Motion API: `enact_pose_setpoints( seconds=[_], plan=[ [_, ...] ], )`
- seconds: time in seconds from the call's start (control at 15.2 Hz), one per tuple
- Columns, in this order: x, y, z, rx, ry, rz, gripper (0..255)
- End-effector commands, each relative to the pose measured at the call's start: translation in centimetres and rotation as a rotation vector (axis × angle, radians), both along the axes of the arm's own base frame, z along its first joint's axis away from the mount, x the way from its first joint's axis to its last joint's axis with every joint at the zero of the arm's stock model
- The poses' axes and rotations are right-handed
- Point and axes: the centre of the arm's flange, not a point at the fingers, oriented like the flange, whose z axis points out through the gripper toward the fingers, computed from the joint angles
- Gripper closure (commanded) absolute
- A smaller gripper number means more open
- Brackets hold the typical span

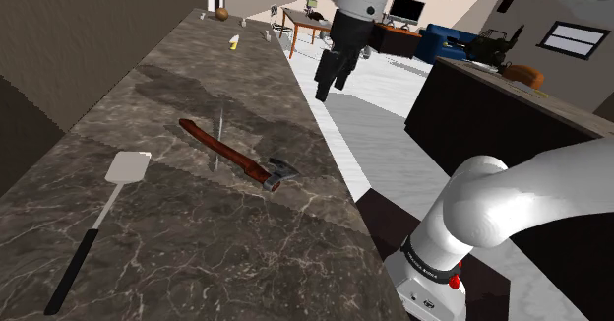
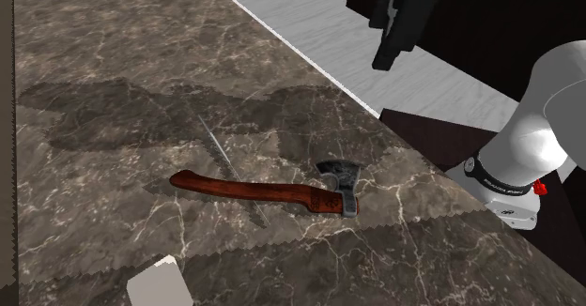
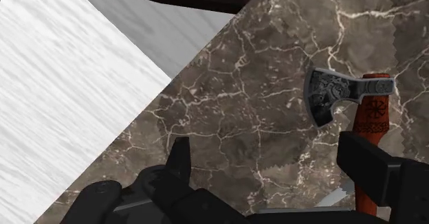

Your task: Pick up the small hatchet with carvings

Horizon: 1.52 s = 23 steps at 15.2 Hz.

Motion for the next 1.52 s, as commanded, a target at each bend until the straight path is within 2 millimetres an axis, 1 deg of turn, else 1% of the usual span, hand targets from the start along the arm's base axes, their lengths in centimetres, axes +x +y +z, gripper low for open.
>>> enact_pose_setpoints(
  seconds=[0.0,0.99,1.06,1.45],
  plan=[
    [1.1,1.9,-1.7,0.010,-0.004,0.008,0],
    [9.4,16.5,-10.1,0.079,-0.025,0.070,0],
    [9.7,17.1,-10.3,0.082,-0.026,0.073,0],
    [9.7,17.1,-13.5,0.082,-0.026,0.073,0]
  ],
)
